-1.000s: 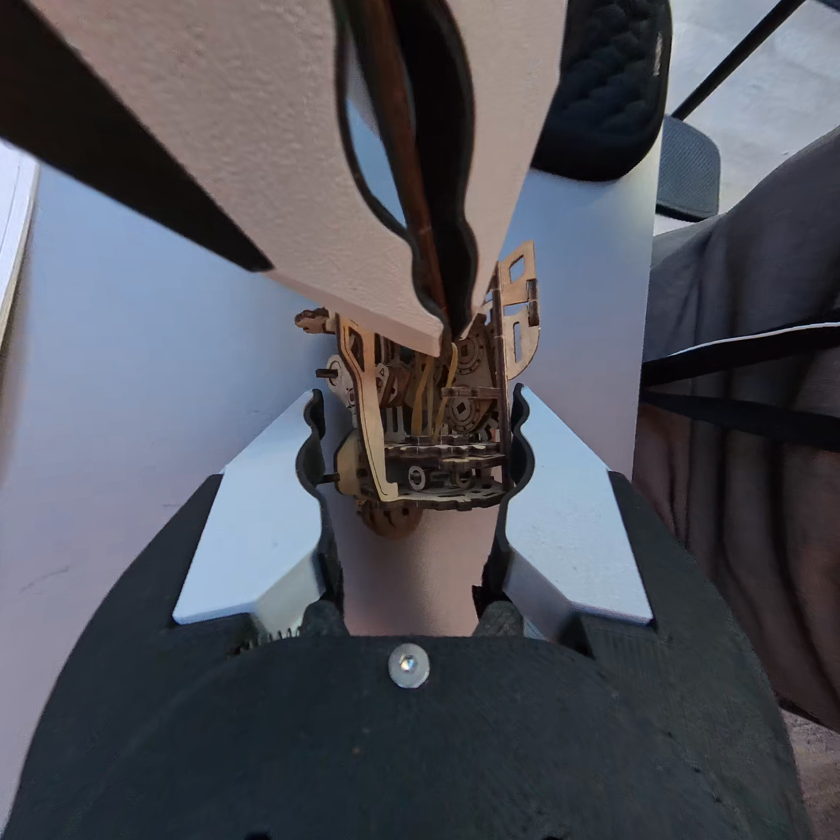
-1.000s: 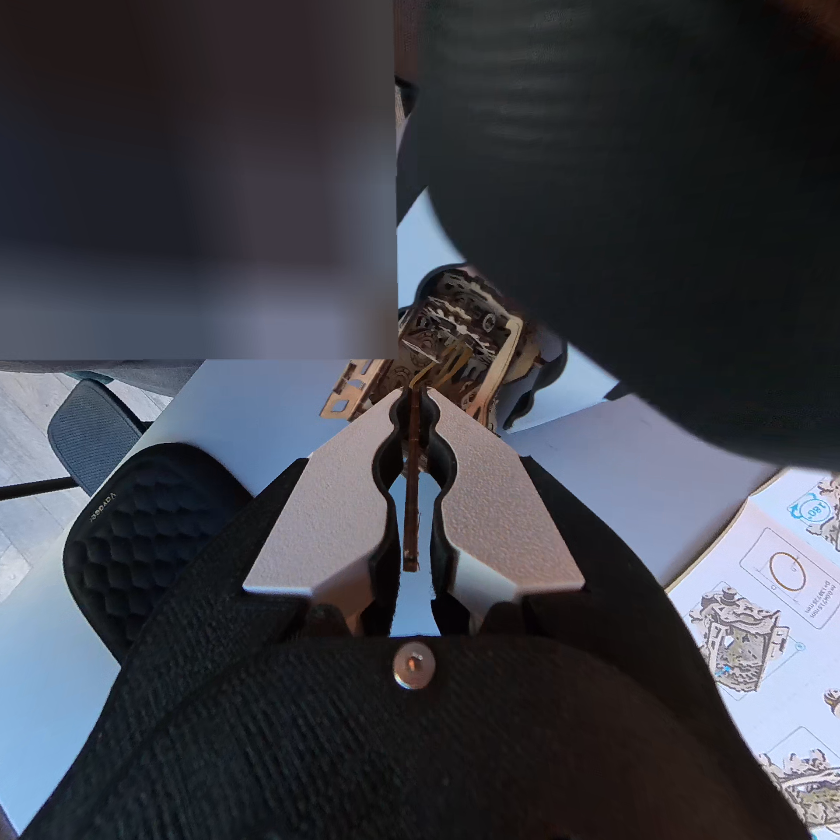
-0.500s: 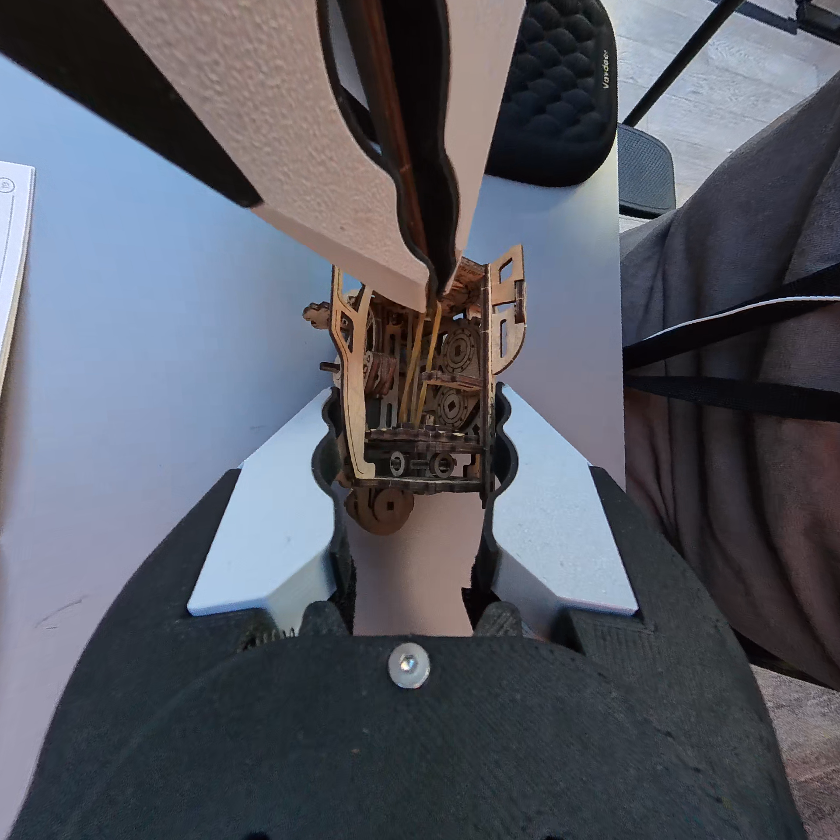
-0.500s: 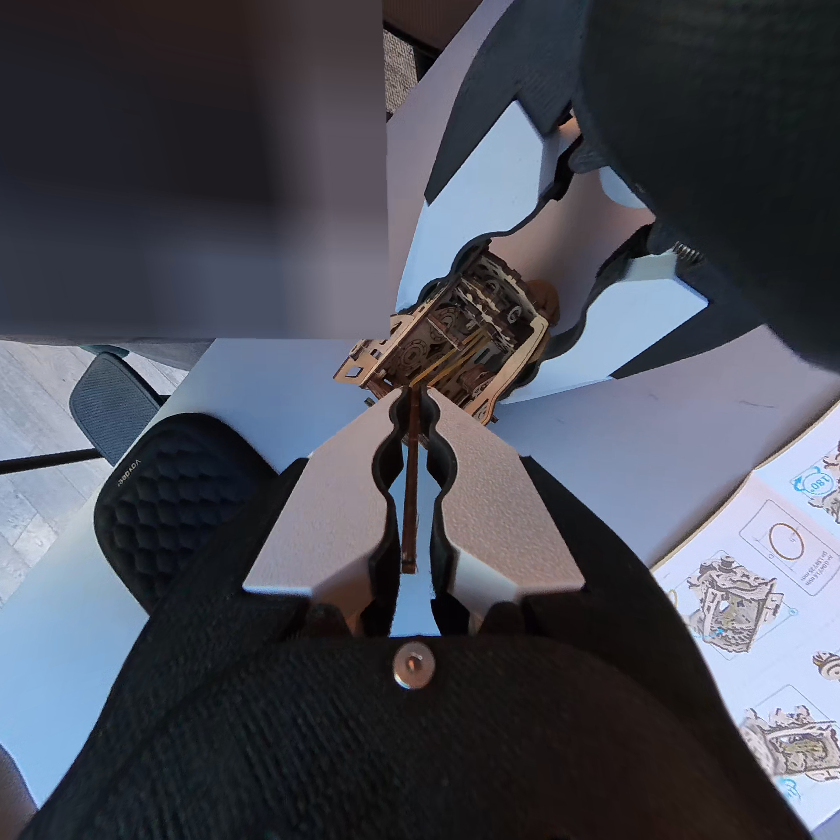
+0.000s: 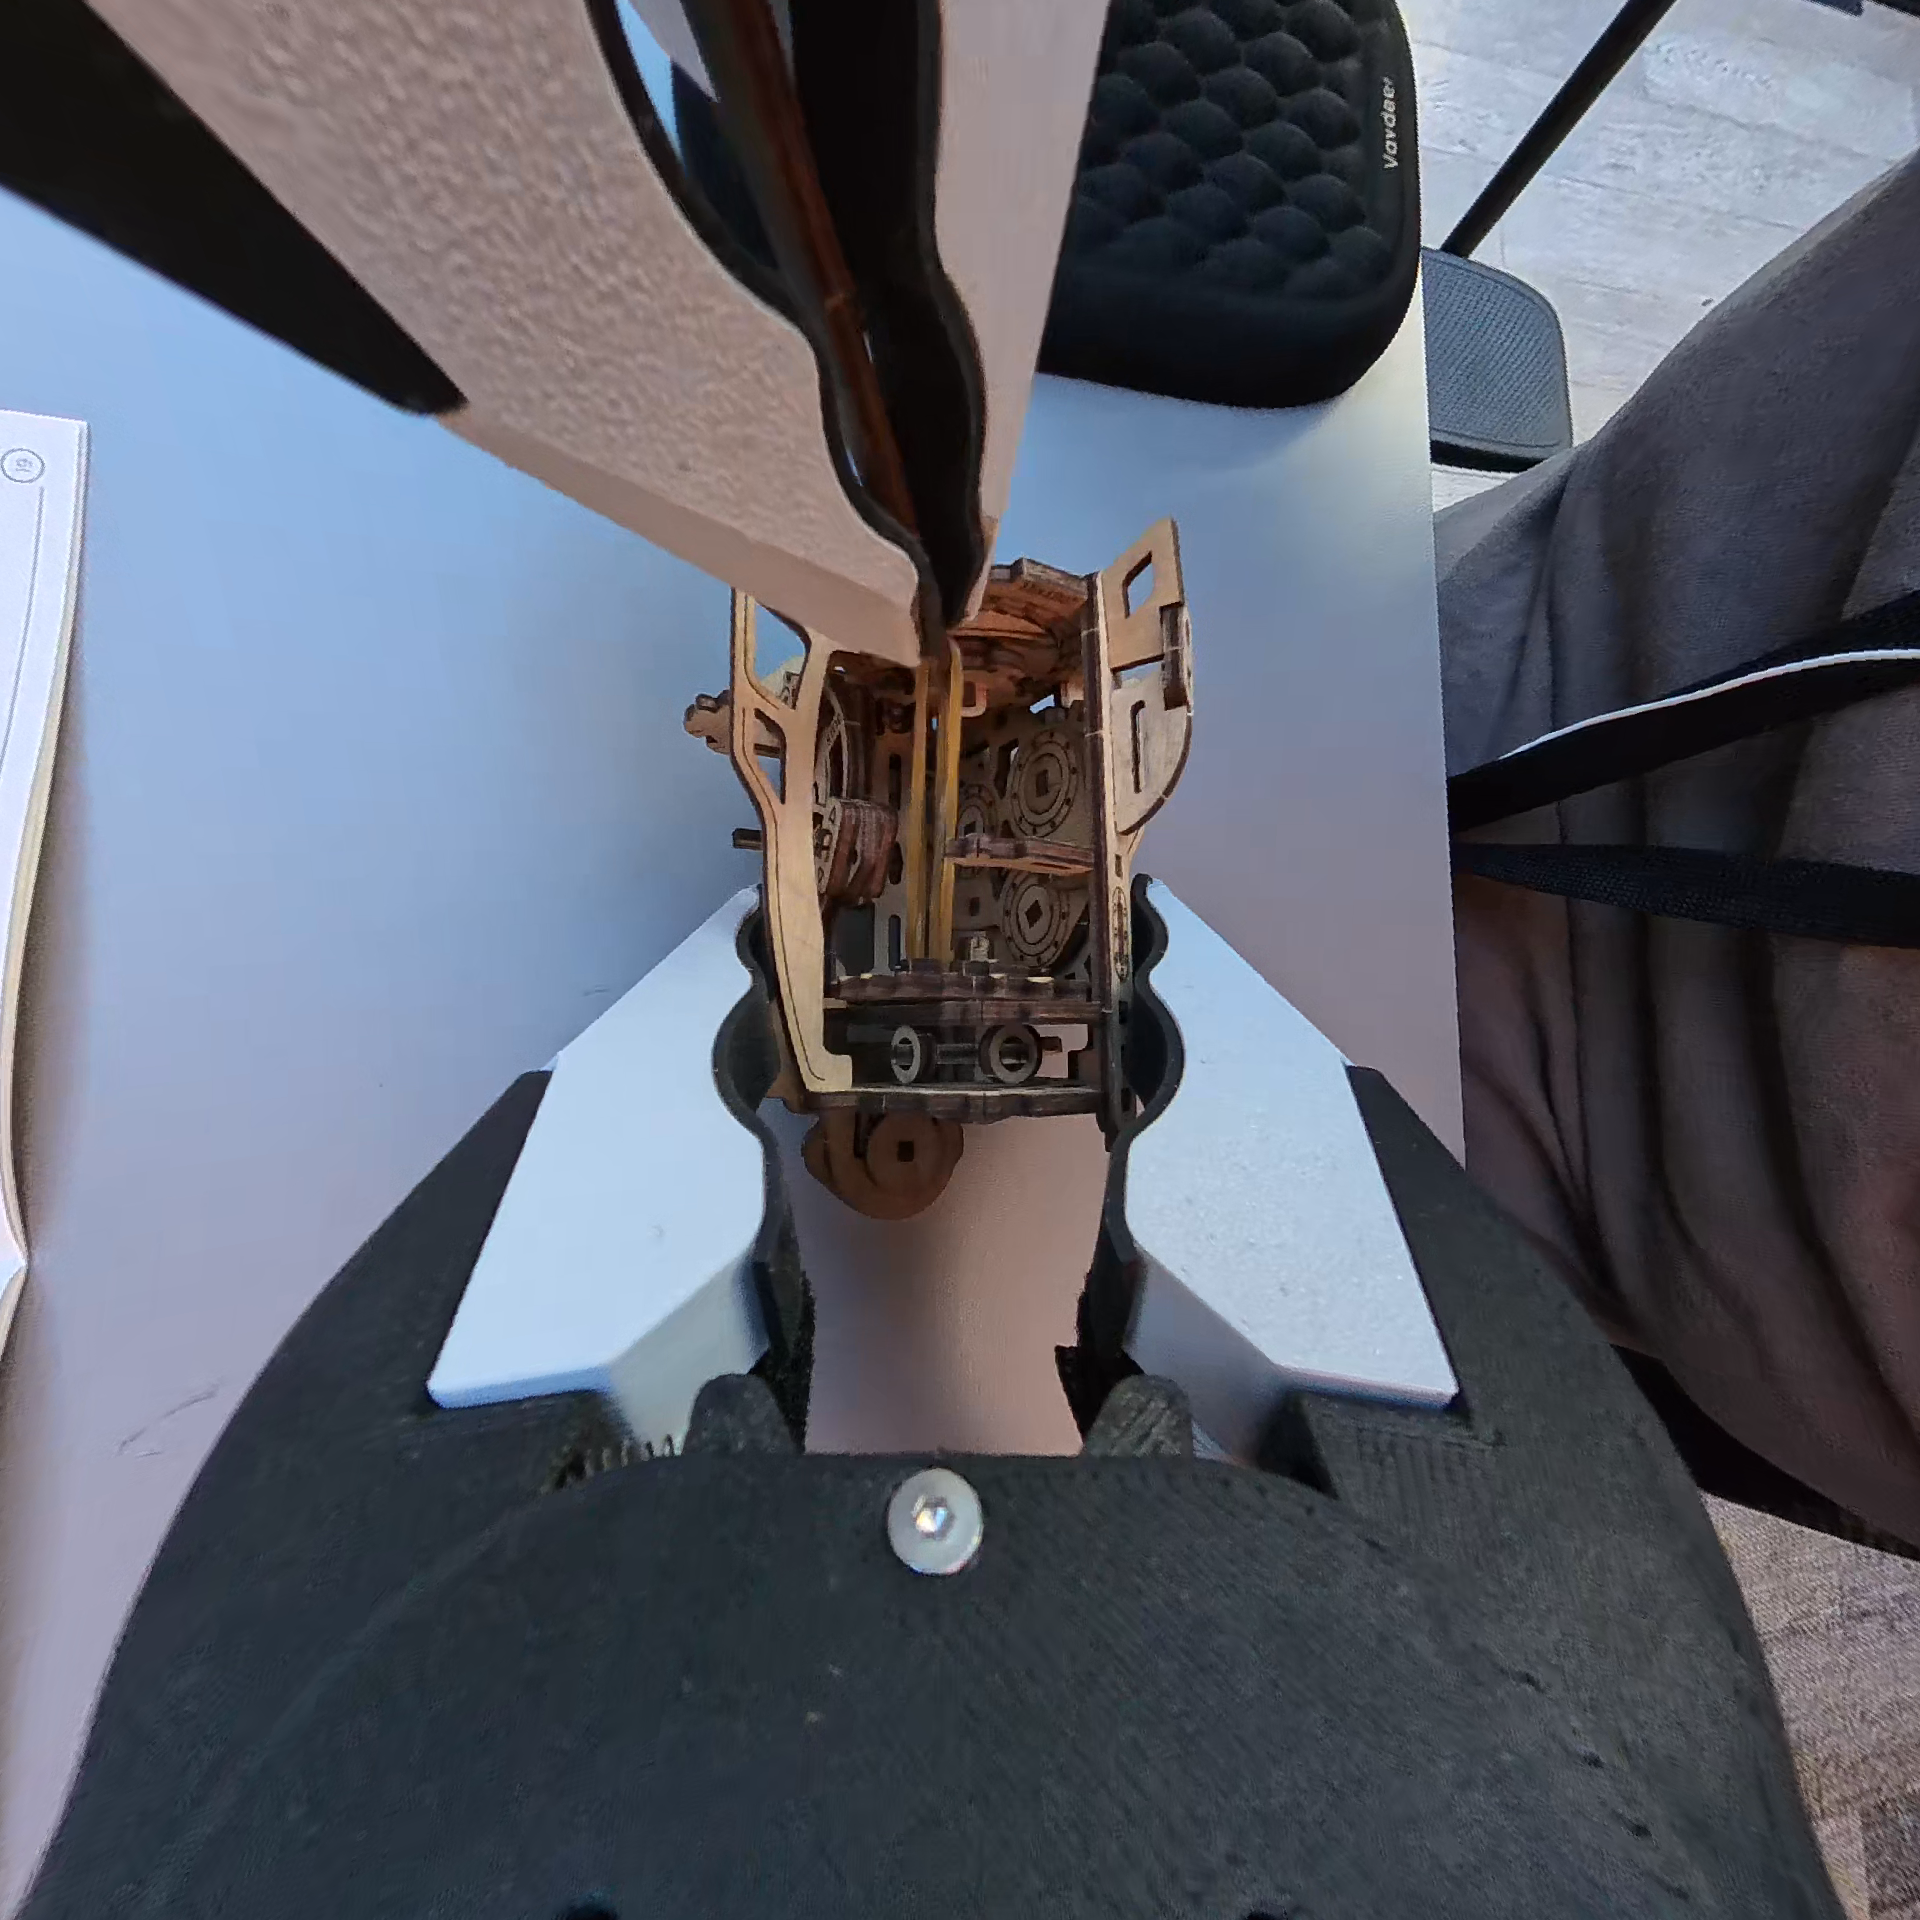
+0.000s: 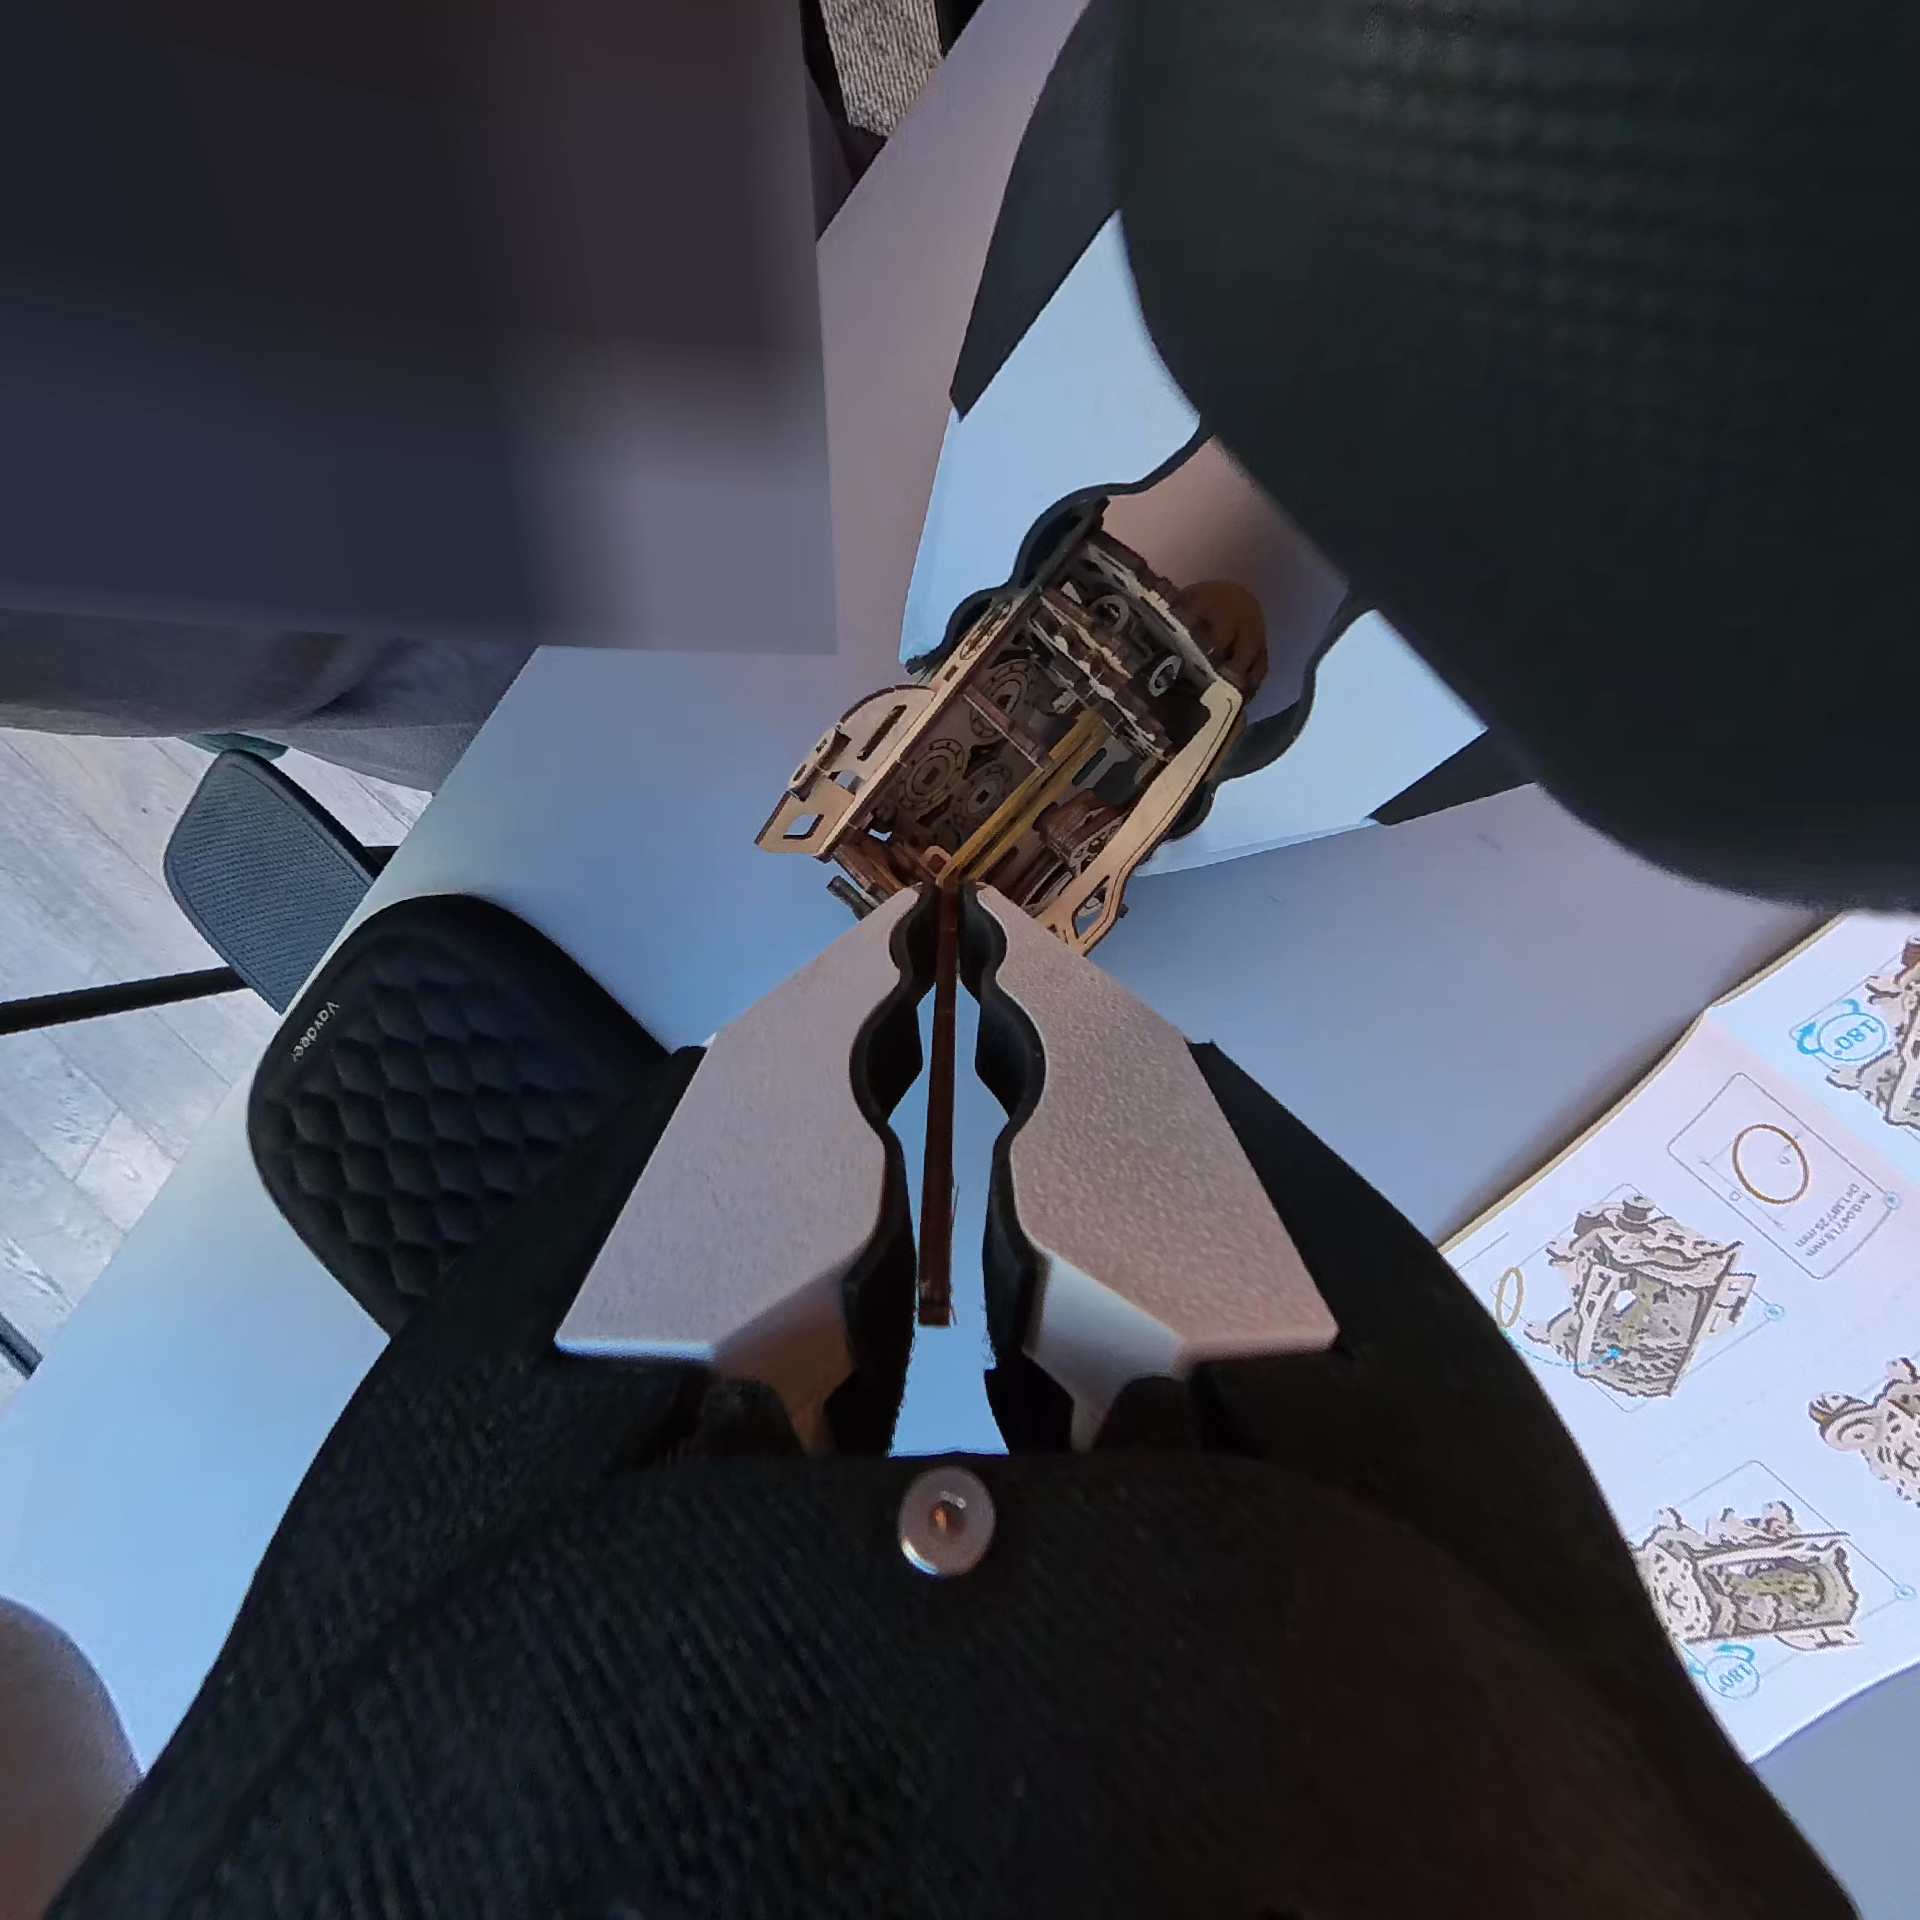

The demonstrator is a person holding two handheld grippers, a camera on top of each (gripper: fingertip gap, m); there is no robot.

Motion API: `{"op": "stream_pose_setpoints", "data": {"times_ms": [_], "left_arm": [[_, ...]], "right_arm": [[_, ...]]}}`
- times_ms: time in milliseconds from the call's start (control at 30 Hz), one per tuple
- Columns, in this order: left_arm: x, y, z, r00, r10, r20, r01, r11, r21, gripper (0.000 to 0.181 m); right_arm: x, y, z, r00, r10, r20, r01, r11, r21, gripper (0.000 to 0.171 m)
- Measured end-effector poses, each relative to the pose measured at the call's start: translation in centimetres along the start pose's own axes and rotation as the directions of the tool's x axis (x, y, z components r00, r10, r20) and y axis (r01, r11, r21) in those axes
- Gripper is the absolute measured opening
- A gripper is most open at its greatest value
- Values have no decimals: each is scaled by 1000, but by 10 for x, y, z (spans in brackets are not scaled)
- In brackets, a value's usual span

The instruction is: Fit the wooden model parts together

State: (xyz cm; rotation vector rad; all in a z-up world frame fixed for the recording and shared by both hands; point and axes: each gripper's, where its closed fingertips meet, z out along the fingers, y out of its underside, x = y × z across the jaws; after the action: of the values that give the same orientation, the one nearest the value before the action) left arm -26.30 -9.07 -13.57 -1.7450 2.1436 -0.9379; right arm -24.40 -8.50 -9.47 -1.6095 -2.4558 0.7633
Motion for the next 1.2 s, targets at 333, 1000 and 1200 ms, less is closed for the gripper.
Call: {"op": "stream_pose_setpoints", "data": {"times_ms": [333,1000,1200], "left_arm": [[-1,-1,0,1000,-17,-16,17,1000,4,65],[6,3,-2,988,92,-124,-97,995,-34,65],[8,4,-3,984,122,-133,-127,991,-31,65]], "right_arm": [[0,4,-2,1000,27,16,-26,999,-38,1],[-3,1,-3,997,6,71,-7,1000,21,1],[-2,0,2,996,15,89,-19,999,43,1]]}}
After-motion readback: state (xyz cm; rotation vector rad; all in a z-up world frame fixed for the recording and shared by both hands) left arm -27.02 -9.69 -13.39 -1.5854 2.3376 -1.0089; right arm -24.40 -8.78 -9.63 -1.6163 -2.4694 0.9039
